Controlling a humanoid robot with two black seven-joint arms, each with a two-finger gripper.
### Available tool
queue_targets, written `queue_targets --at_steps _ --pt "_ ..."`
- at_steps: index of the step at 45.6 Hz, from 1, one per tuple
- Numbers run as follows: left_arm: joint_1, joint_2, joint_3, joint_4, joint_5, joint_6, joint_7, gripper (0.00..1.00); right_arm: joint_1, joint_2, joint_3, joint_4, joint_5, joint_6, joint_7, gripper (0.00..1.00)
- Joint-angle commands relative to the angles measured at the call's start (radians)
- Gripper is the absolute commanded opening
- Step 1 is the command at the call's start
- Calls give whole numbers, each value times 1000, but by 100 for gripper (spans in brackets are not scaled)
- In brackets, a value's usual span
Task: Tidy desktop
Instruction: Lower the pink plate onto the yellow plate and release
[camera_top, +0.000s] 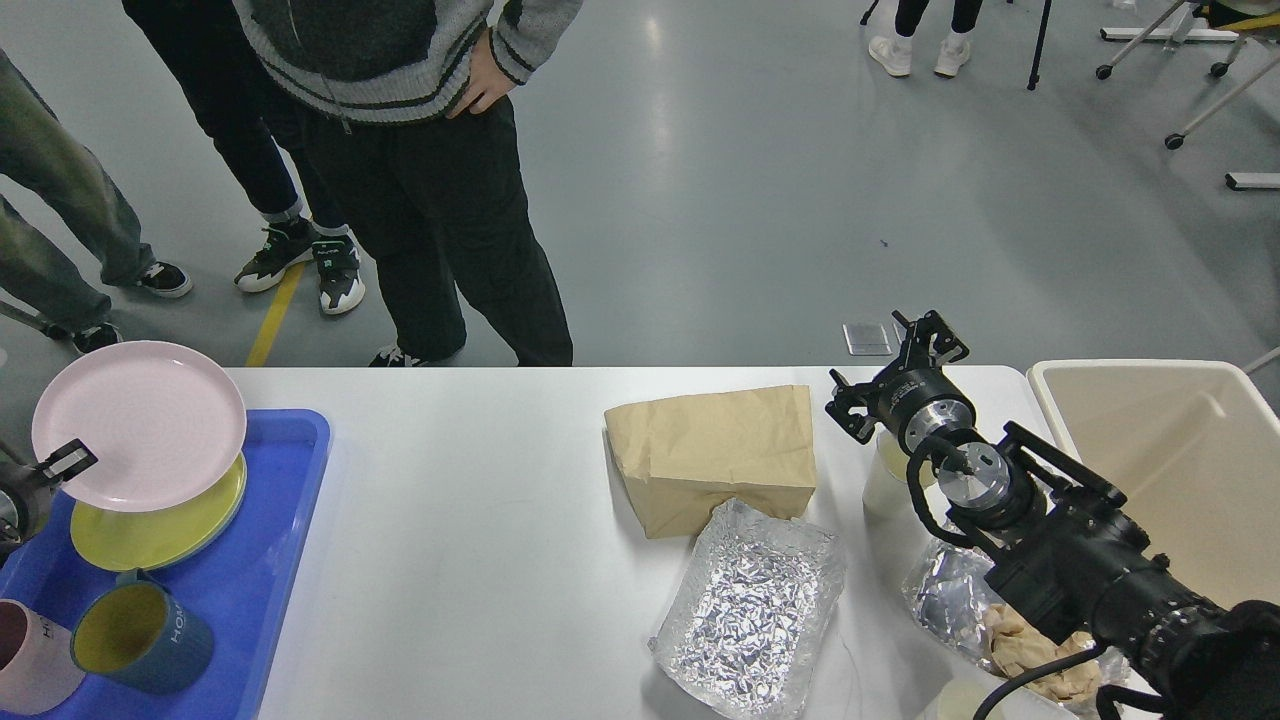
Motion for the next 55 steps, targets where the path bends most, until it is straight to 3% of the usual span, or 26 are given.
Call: queue_targets --at_steps 1,55 --pt "0 0 0 0 0 0 0 93 0 0 0 0 0 0 0 100" --pt "31 0 1 1 -2 -14 1 94 0 0 0 0 0 0 0 100"
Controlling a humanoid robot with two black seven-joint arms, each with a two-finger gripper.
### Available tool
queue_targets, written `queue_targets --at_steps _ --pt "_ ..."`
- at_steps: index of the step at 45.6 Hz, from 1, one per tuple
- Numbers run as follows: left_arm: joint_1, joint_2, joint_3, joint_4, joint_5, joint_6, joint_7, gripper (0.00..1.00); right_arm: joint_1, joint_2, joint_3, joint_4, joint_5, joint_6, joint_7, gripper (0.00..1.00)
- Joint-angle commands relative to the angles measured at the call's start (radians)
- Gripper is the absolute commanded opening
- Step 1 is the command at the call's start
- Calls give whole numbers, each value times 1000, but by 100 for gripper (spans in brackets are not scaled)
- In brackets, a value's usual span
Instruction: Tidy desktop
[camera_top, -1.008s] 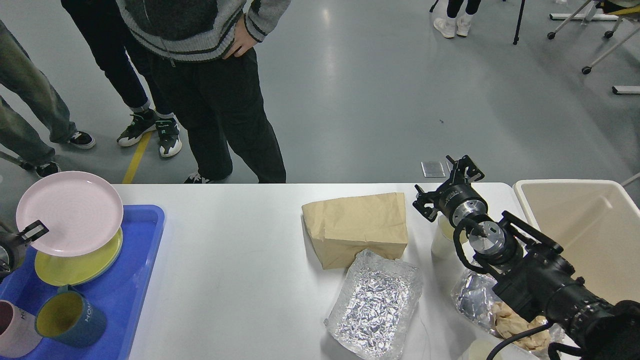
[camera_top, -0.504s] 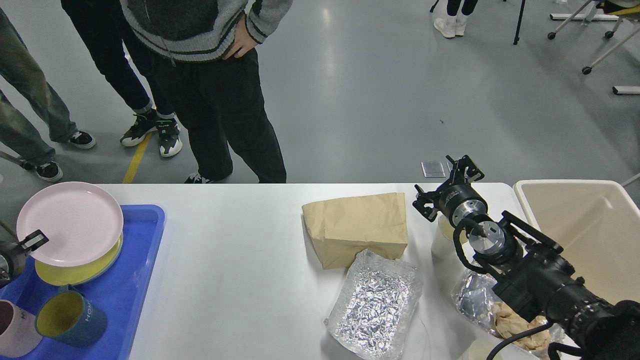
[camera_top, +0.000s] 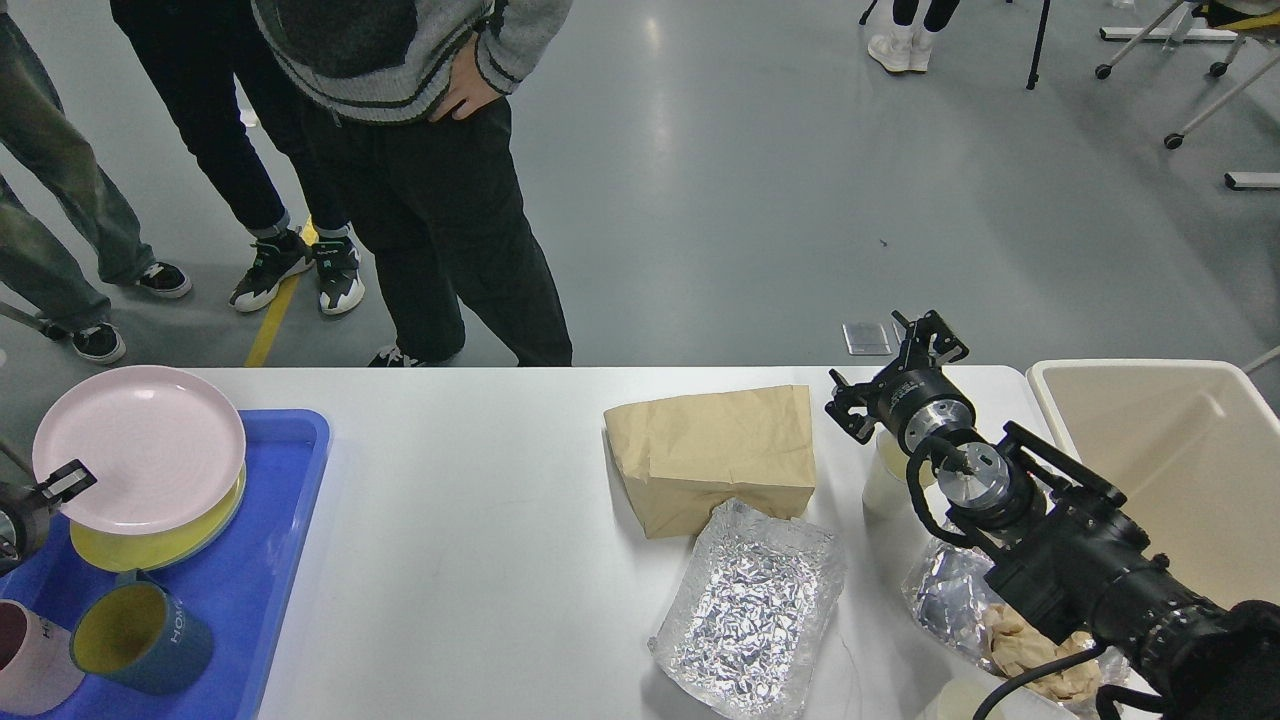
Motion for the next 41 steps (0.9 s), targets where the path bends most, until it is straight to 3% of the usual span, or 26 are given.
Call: queue_targets --at_steps 1,32,37,41 --pt "2 0 1 0 0 0 -1 94 0 0 0 0 0 0 0 100" --pt "-12 1 -5 -15 -1 -9 -2 95 -1 0 0 1 0 0 0 100" --pt "-36 14 -47 -15 0 -57 -4 95 0 0 0 1 0 0 0 100" --pt "-47 69 -203 -15 0 -135 -2 96 0 1 0 1 0 0 0 100"
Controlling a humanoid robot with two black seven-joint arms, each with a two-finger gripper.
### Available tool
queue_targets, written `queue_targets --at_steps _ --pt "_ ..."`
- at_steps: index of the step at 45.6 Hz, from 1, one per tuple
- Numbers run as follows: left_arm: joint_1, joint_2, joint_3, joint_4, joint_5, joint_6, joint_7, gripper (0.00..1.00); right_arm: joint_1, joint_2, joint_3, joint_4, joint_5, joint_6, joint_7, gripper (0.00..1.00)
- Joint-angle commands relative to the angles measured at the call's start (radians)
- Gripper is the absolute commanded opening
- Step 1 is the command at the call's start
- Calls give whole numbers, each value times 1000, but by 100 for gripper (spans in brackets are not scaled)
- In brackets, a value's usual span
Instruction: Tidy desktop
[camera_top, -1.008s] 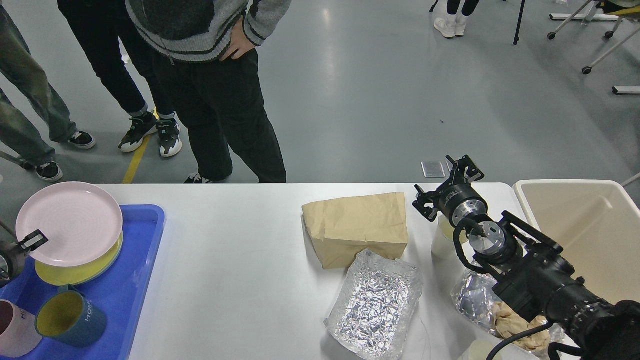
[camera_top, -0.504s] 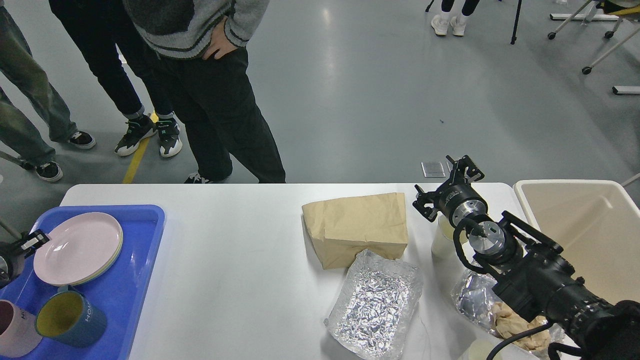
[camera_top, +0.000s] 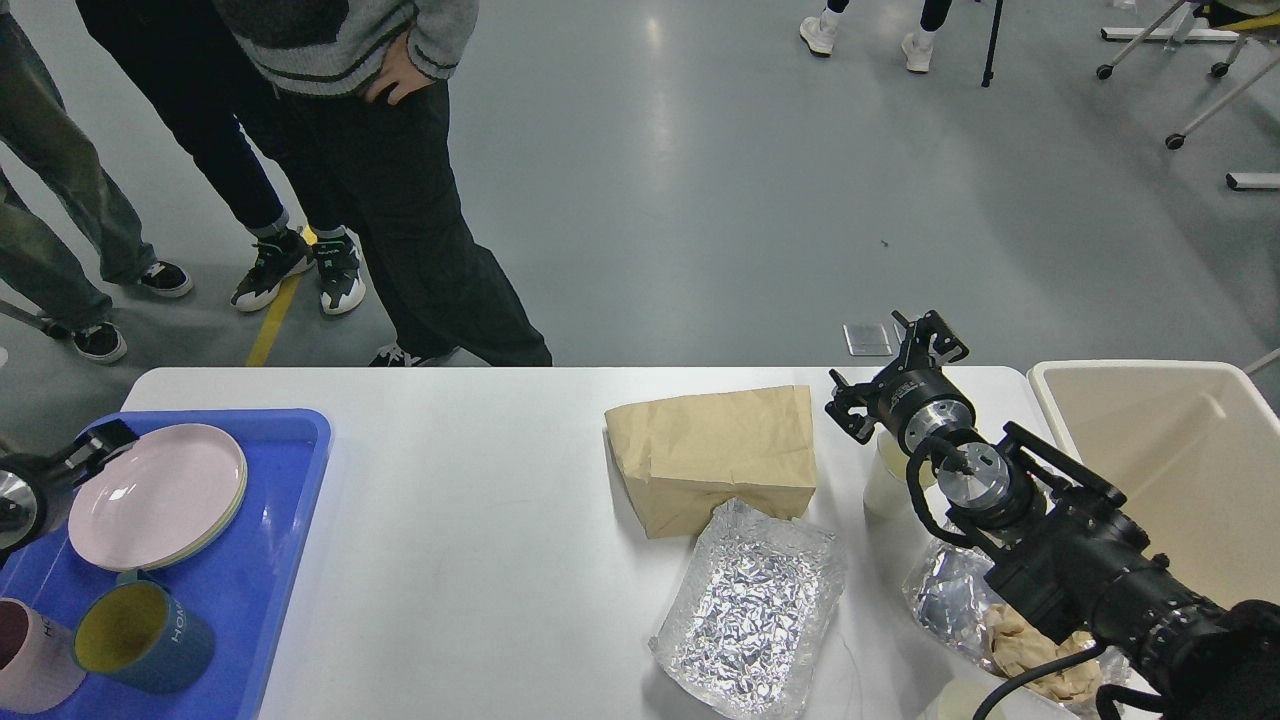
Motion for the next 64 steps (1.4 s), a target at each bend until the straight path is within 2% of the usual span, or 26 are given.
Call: queue_targets --at_steps 1,7,16,25,28,34,38,43,47,50,55,60,64 --pt "-11 64 -171 0 0 -89 1 96 0 0 0 1 0 0 0 100" --pt "-17 128 -325 0 0 -200 -11 96 -1 0 0 -1 0 0 0 100" --pt "-3 188 -641 0 0 -355 -13 96 0 2 0 -1 0 0 0 100" --pt "14 191 -751 0 2 -611 -23 96 0 0 0 -1 0 0 0 100" --pt "15 190 -790 0 1 -671 -31 96 -1 0 0 -1 0 0 0 100" --pt "58 139 -905 1 -13 -677 -34 96 0 0 0 1 0 0 0 100" --pt "121 75 -1033 26 -22 -675 -37 96 -1 0 0 1 0 0 0 100" --pt "233 -51 -1250 127 -47 -675 -82 96 -1 2 0 1 0 0 0 100" --pt "325 -177 -1458 245 -62 -675 -118 96 -1 2 0 1 0 0 0 100" --pt "397 -252 -1622 291 -61 -677 -140 96 -1 0 0 -1 0 0 0 100" --pt "489 -320 -1843 304 -59 -675 -137 96 -1 0 0 1 0 0 0 100" --pt "515 -376 -1934 308 -59 -675 -137 96 -1 0 0 1 0 0 0 100" --pt "515 -424 -1949 313 -61 -675 -140 96 -1 0 0 1 0 0 0 100"
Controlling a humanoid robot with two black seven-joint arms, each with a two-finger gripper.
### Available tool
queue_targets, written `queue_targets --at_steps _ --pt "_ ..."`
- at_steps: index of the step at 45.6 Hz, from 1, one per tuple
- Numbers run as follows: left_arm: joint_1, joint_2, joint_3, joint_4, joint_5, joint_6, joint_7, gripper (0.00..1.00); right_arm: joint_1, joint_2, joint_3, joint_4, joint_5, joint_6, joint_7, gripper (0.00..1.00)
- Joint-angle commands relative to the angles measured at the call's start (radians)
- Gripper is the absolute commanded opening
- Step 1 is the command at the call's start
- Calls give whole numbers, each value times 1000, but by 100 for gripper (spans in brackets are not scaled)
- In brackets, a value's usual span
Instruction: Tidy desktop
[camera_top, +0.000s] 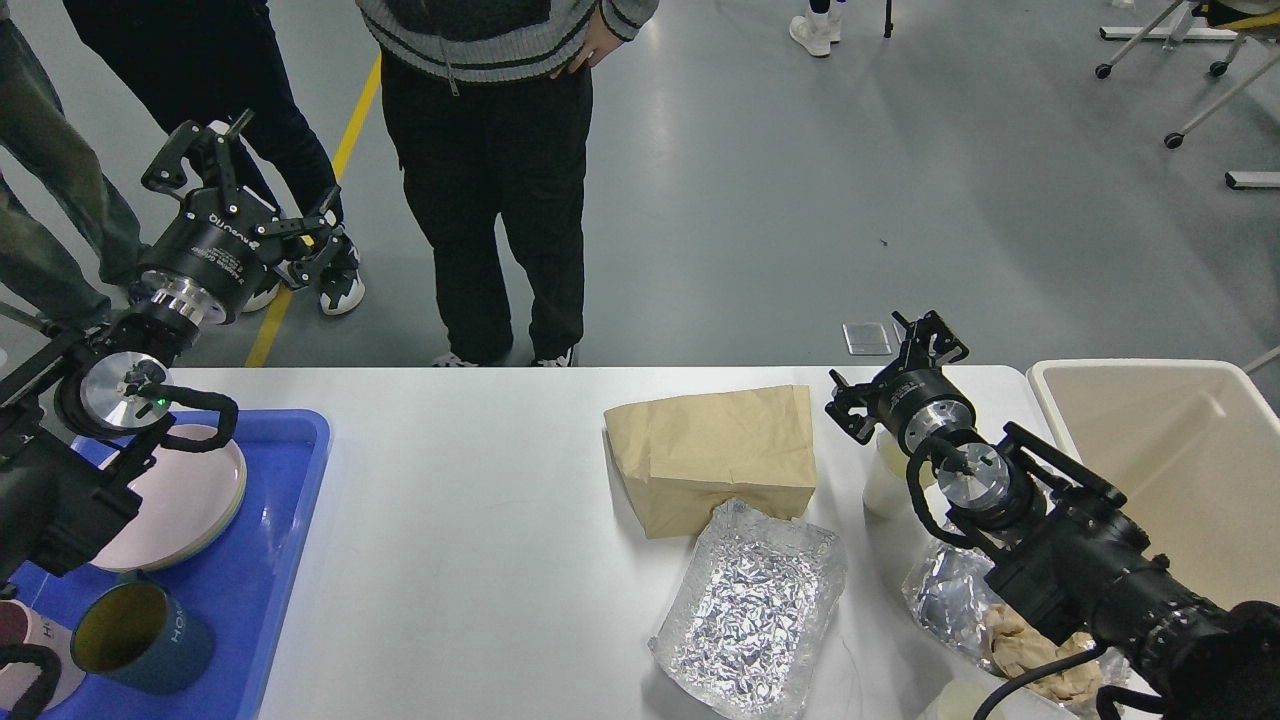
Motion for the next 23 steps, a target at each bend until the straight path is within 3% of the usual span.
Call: queue_targets --at_steps 1,23 --pt "9 -67 -44 7 -2 0 -4 96 0 0 0 1 0 0 0 100" --pt "15 -130 -107 10 -1 0 -6 96 0 0 0 1 0 0 0 100"
